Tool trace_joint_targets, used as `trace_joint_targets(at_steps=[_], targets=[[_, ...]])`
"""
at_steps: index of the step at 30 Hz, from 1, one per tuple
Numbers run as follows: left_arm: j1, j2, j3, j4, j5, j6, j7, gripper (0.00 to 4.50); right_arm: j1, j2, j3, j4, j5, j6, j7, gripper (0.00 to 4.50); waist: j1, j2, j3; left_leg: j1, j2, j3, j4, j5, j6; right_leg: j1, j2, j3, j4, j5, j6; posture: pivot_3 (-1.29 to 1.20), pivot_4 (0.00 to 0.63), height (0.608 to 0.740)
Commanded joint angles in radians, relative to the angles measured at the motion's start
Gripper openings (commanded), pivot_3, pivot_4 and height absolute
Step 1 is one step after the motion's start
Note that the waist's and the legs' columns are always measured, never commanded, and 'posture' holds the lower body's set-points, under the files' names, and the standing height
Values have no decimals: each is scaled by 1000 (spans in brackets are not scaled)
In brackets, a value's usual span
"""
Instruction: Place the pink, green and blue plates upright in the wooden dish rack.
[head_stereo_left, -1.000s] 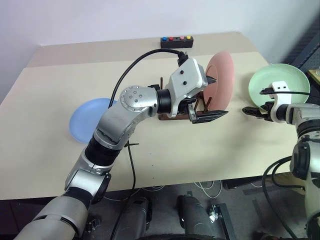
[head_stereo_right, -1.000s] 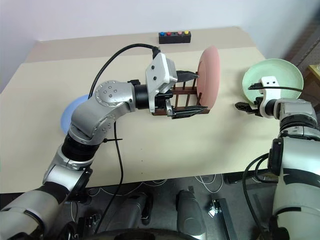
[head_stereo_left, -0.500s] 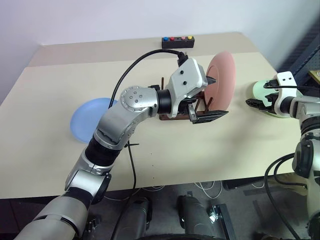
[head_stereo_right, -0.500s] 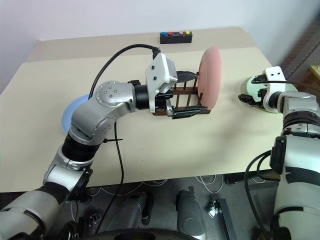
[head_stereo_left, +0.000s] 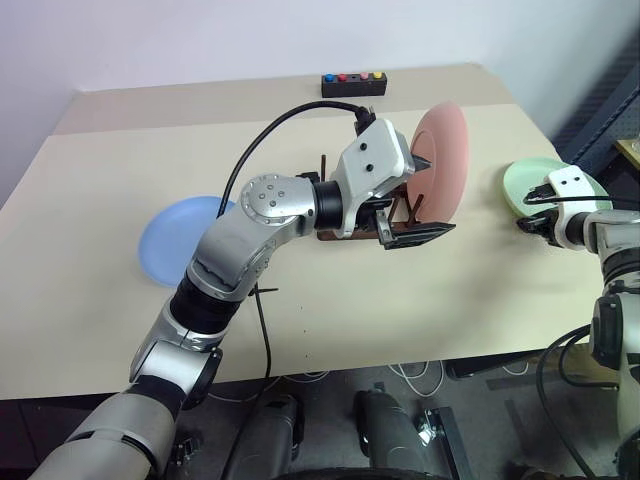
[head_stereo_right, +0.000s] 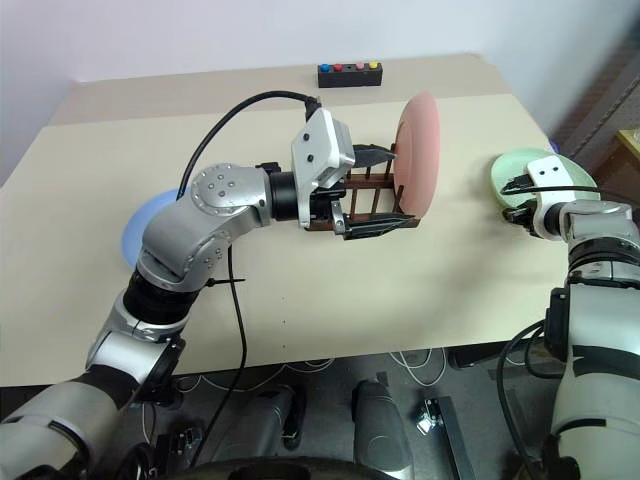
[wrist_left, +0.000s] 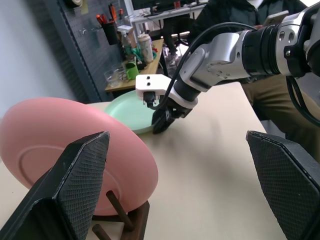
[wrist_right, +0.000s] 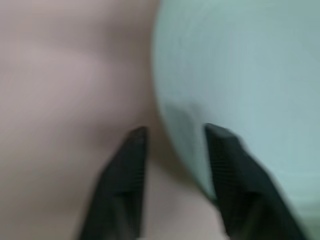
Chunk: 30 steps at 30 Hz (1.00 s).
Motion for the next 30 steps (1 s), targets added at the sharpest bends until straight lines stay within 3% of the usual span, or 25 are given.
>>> trace_joint_targets(at_steps=[1,8,17,21,24,30], targets=[[-1,-1,34,-39,-10,-2,8,4500,-10,-22,-12,-6,6,-9,-1,58,1,0,0,0,0,0,0,0,0,0,0,0,0,0,0,0,150,740],[0,-7,43,-31,-12,-4,16,4500,-45,-33,-80,-19,70,-22,-3,58,1,0,0,0,0,0,0,0,0,0,0,0,0,0,0,0,150,740],[-4,-22,72,-9,-10,-23,38,4500,-174,-38,-293,-174,292,-69,6,58,0,0,0,0,0,0,0,-2,3,0,0,0,0,0,0,0,150,740],[48,-17,142,-11,-41,-38,45,4500,-188,33,-429,-533,537,34,58,58,0,1,0,0,0,0,0,-2,4,0,0,0,0,0,0,0,150,740],[103,13,203,-9,-51,-85,35,4500,-129,85,-453,-834,690,184,66,58,0,2,0,0,1,-1,-1,-2,4,-1,0,0,1,0,0,0,150,740],[241,107,326,-35,-175,-86,-63,4500,-108,178,-487,-1209,924,350,-66,58,8,2,0,-1,1,-2,0,-2,4,-2,0,0,1,1,-1,0,150,740]])
